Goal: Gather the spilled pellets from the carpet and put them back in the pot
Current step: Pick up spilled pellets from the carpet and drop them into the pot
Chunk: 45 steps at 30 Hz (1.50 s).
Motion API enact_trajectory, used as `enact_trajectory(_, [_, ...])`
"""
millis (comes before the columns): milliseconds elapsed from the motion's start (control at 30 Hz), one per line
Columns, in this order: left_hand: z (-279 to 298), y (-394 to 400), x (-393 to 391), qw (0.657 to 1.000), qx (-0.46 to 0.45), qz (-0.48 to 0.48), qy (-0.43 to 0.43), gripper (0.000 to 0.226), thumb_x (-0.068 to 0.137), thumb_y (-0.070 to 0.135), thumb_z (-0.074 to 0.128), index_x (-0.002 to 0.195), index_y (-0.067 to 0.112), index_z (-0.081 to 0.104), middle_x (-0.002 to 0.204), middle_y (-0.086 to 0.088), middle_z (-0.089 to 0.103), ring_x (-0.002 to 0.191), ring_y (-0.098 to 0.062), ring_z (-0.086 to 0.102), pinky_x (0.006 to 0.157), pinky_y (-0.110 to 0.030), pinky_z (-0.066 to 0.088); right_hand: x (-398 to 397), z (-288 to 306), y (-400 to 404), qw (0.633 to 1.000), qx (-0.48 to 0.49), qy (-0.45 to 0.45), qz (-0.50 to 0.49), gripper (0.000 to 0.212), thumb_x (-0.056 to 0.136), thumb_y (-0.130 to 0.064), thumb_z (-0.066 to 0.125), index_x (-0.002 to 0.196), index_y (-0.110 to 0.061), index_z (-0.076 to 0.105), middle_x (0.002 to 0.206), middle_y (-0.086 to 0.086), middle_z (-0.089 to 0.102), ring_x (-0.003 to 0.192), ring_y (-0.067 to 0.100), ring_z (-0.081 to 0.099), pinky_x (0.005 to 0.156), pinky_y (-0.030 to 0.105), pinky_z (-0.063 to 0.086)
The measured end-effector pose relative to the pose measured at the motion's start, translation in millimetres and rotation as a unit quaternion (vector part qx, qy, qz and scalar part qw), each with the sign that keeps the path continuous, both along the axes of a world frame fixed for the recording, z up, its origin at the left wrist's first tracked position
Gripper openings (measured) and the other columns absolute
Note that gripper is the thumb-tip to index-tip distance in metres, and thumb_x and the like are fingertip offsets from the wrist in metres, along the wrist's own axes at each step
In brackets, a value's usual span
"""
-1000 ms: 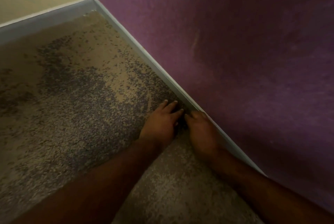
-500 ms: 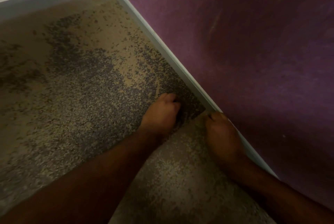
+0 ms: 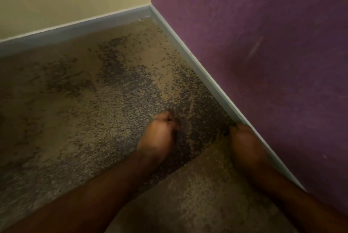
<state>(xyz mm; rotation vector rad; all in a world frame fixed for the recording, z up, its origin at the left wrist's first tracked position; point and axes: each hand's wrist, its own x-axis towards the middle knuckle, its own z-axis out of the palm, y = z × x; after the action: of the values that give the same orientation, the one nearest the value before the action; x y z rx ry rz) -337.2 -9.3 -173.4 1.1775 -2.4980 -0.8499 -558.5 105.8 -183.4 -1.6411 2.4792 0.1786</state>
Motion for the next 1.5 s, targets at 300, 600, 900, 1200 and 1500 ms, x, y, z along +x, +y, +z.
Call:
enact_trajectory(300, [16.2, 5.9, 100.6, 0.994, -0.008, 0.108, -0.013, 0.014, 0.083, 0.004, 0.061, 0.086, 0.009, 0.074, 0.103, -0.009, 0.064, 0.094, -0.023, 0.061, 0.082, -0.014, 0.036, 18.7, 28.1, -27.1, 0.990, 0.103, 0.094, 0.031, 0.022, 0.093, -0.012, 0.043, 0.109, -0.011, 0.059, 0.107, 0.007, 0.065, 0.093, 0.020, 0.065, 0.080, 0.030, 0.055])
enact_trajectory(600, [26.3, 26.4, 151.2, 0.988, 0.014, 0.147, -0.032, 0.019, 0.084, 0.005, 0.061, 0.085, 0.019, 0.073, 0.096, 0.004, 0.061, 0.087, -0.013, 0.060, 0.075, -0.009, 0.035, 19.0, 34.8, -30.3, 0.991, 0.096, 0.057, 0.078, 0.020, 0.096, -0.019, 0.043, 0.109, -0.016, 0.058, 0.108, 0.006, 0.062, 0.094, 0.016, 0.061, 0.079, 0.026, 0.051])
enact_trajectory(900, [36.2, 36.1, 170.9, 0.988, -0.067, 0.114, -0.084, 0.017, 0.082, 0.007, 0.058, 0.083, 0.020, 0.069, 0.086, 0.005, 0.060, 0.074, -0.007, 0.055, 0.065, -0.014, 0.041, 33.2, 60.7, -37.0, 0.994, 0.070, 0.049, 0.070, 0.022, 0.094, -0.016, 0.043, 0.106, -0.014, 0.061, 0.115, 0.011, 0.063, 0.106, 0.024, 0.062, 0.090, 0.034, 0.050])
enact_trajectory(1200, [102.9, 41.9, 251.7, 0.986, -0.074, 0.100, -0.109, 0.017, 0.087, 0.007, 0.055, 0.093, 0.009, 0.071, 0.106, -0.006, 0.062, 0.096, -0.020, 0.057, 0.081, -0.027, 0.043, 139.8, 117.1, -83.8, 0.975, -0.029, -0.117, 0.184, 0.033, 0.077, 0.001, 0.055, 0.063, -0.025, 0.043, 0.066, -0.002, 0.053, 0.064, 0.019, 0.055, 0.049, 0.022, 0.033])
enact_trajectory(1500, [164.4, 74.2, 352.1, 0.962, -0.115, 0.247, -0.027, 0.012, 0.072, 0.000, 0.076, 0.070, 0.012, 0.076, 0.082, -0.003, 0.065, 0.073, -0.016, 0.063, 0.071, -0.022, 0.048, 259.4, 188.6, -98.1, 0.875, 0.046, -0.476, 0.078, 0.021, 0.068, 0.015, 0.069, 0.070, -0.002, 0.056, 0.064, 0.022, 0.066, 0.058, 0.028, 0.068, 0.057, 0.033, 0.059])
